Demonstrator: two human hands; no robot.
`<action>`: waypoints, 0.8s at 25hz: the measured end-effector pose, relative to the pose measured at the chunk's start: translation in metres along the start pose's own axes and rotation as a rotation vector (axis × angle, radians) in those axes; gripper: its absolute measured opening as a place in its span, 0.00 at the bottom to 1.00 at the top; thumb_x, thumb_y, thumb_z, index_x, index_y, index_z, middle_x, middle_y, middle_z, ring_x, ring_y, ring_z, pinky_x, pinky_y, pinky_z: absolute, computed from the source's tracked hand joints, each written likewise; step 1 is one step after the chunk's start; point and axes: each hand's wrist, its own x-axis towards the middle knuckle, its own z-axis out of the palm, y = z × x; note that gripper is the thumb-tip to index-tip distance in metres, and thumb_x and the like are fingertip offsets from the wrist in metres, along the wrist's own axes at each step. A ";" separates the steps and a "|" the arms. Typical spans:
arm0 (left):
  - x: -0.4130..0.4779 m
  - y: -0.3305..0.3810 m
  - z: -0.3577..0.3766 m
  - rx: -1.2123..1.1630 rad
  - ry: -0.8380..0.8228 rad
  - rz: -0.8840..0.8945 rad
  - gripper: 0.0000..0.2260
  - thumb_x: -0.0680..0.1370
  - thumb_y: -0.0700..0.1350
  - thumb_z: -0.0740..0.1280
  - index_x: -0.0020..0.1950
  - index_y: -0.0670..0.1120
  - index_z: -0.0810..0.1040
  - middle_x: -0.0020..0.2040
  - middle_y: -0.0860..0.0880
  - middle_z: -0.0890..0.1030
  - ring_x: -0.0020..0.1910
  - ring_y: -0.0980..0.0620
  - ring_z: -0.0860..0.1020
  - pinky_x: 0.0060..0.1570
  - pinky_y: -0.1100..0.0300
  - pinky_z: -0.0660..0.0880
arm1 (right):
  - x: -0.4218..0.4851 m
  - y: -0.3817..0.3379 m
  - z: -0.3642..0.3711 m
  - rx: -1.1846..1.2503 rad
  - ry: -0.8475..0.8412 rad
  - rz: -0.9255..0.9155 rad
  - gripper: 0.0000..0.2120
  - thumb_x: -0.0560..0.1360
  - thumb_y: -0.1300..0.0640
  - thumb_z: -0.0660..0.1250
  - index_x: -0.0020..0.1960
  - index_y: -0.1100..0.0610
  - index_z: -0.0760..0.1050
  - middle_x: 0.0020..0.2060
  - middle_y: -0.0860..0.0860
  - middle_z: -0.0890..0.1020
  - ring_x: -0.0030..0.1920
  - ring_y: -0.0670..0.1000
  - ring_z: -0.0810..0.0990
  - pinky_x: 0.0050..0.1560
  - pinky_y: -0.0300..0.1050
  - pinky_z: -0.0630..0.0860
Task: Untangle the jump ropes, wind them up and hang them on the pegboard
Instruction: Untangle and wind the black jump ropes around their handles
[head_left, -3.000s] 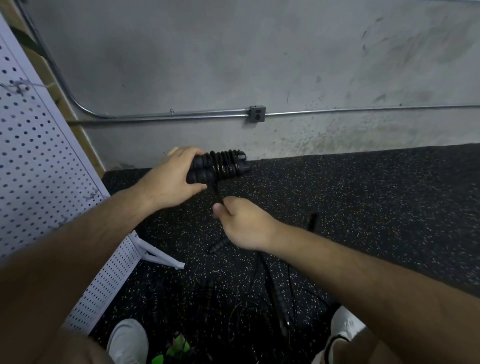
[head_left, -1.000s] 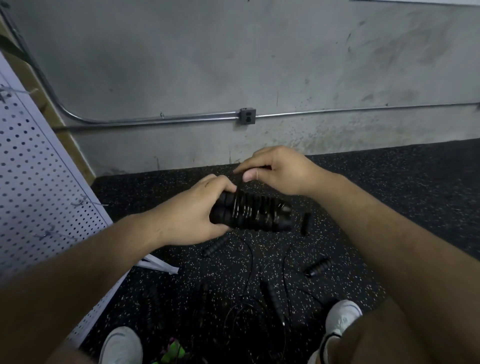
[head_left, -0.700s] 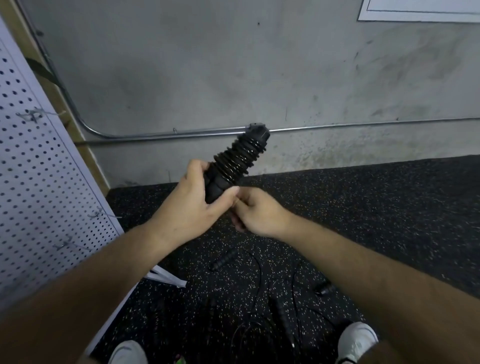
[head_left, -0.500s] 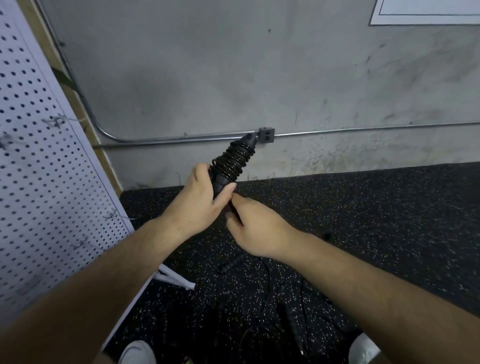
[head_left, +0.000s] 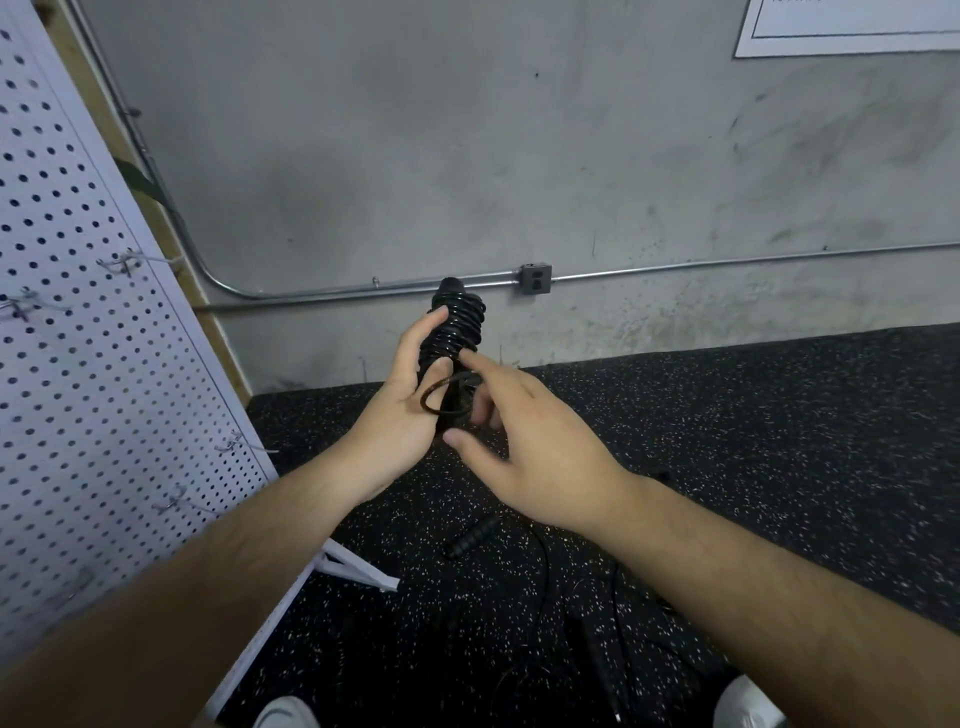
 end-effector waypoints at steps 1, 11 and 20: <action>-0.001 0.002 0.003 -0.026 -0.001 -0.016 0.25 0.85 0.46 0.60 0.78 0.64 0.57 0.60 0.57 0.82 0.61 0.61 0.79 0.64 0.63 0.73 | 0.001 0.001 0.001 -0.004 0.013 -0.001 0.33 0.80 0.48 0.67 0.79 0.58 0.60 0.52 0.45 0.73 0.52 0.41 0.68 0.55 0.31 0.65; 0.001 0.011 0.012 -0.387 0.005 -0.147 0.19 0.87 0.43 0.55 0.68 0.65 0.74 0.62 0.50 0.83 0.61 0.49 0.82 0.64 0.36 0.75 | 0.017 0.008 -0.011 -0.035 0.238 -0.135 0.29 0.81 0.61 0.57 0.81 0.55 0.58 0.51 0.54 0.81 0.53 0.49 0.77 0.52 0.47 0.79; 0.004 0.005 -0.005 -0.523 0.011 -0.168 0.21 0.72 0.32 0.62 0.58 0.55 0.76 0.54 0.40 0.83 0.53 0.37 0.81 0.59 0.22 0.69 | 0.008 0.031 -0.027 -0.009 0.252 -0.151 0.14 0.80 0.60 0.67 0.64 0.59 0.80 0.48 0.47 0.84 0.49 0.47 0.78 0.55 0.39 0.74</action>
